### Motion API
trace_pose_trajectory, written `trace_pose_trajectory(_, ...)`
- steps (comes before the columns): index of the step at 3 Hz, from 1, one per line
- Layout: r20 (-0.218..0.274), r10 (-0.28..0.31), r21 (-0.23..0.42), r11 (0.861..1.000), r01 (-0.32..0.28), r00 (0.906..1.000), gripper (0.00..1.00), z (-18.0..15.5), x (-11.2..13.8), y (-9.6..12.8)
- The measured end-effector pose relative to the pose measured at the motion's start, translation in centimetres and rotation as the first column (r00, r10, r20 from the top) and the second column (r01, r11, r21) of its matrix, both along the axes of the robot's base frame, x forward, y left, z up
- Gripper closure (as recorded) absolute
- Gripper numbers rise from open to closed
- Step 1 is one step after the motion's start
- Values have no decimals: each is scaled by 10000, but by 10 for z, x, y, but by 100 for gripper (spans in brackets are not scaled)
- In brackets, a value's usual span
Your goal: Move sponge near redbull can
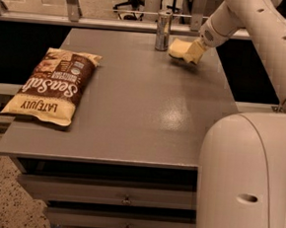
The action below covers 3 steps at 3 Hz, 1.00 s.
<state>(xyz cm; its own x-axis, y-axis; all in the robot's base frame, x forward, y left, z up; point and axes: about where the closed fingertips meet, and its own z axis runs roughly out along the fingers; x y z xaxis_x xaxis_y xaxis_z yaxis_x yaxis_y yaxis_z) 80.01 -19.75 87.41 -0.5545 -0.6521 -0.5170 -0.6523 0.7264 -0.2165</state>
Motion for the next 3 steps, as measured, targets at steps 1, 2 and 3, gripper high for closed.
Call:
trace_pose_trajectory(1, -87, -293, 47, 9996, 294, 9995, 84, -4, 11, -1)
trace_pose_trajectory(2, -116, -423, 109, 9990, 424, 9990, 60, -4, 18, 3)
trace_pose_trajectory(3, -181, -316, 177, 9993, 319, 9993, 37, -3, 23, 15)
